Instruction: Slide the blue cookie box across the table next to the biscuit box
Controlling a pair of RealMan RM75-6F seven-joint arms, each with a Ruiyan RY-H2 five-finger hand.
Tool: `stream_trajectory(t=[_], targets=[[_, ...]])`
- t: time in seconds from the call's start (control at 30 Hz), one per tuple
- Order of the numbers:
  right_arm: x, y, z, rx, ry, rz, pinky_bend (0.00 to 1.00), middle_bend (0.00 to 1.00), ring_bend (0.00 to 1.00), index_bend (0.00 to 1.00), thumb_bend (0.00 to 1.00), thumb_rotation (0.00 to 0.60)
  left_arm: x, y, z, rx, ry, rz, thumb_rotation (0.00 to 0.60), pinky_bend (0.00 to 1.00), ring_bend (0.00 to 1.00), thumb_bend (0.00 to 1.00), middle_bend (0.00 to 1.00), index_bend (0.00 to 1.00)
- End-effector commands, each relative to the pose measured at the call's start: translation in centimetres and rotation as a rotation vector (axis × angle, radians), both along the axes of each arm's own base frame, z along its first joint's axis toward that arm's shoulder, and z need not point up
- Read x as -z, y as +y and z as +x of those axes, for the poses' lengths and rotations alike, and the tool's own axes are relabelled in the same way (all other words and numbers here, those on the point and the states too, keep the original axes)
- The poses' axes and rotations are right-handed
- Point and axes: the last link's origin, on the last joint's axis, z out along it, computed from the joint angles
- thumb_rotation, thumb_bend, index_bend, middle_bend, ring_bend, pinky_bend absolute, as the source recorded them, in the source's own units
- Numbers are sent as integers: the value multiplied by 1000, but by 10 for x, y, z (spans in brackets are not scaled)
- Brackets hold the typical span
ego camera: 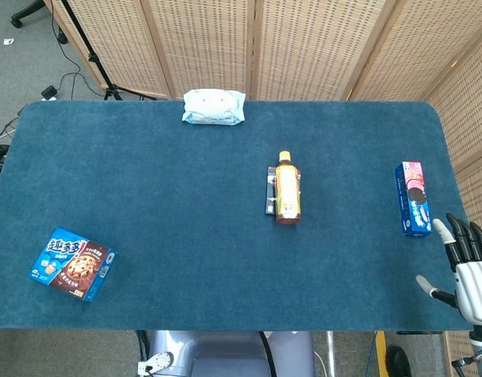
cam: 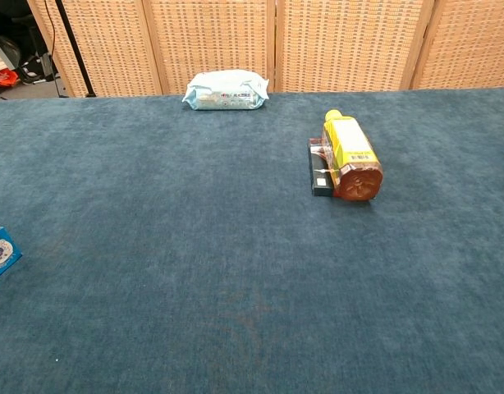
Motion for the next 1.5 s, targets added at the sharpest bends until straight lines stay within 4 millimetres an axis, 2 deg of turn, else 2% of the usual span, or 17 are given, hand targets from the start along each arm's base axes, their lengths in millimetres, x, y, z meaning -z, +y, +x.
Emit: stream_trajectory(t=[0.03, 0.2, 0.33, 0.6, 1.0, 1.2, 1.5], targets=[[0, -1, -1, 2, -4, 1, 0, 0, 0, 0, 0, 600, 27, 16, 28, 87, -363, -155, 600, 0, 0, 0, 0, 0], [-1, 0, 0, -5, -10, 4, 0, 0, 0, 0, 0, 600, 35, 22, 49, 79, -639, -267, 600, 0, 0, 0, 0, 0], [-4, 0, -1, -3, -22, -3, 0, 0, 0, 0, 0, 600, 41, 15, 59, 43, -803, -328, 600, 0, 0, 0, 0, 0], [-7, 1, -2, -4, -37, 0, 0, 0, 0, 0, 0, 600, 47, 7, 56, -63, -999, -278, 600, 0, 0, 0, 0, 0], [-9, -1, -3, 2, -48, -1, 0, 0, 0, 0, 0, 600, 40, 6, 45, -231, -1101, -74, 600, 0, 0, 0, 0, 0], [-9, -1, -3, 2, -47, 1, 0, 0, 0, 0, 0, 600, 46, 11, 45, -341, -1098, -96, 600, 0, 0, 0, 0, 0], [-9, -1, -3, 5, -48, 1, 0, 0, 0, 0, 0, 600, 54, 14, 55, -402, -1108, -117, 600, 0, 0, 0, 0, 0]])
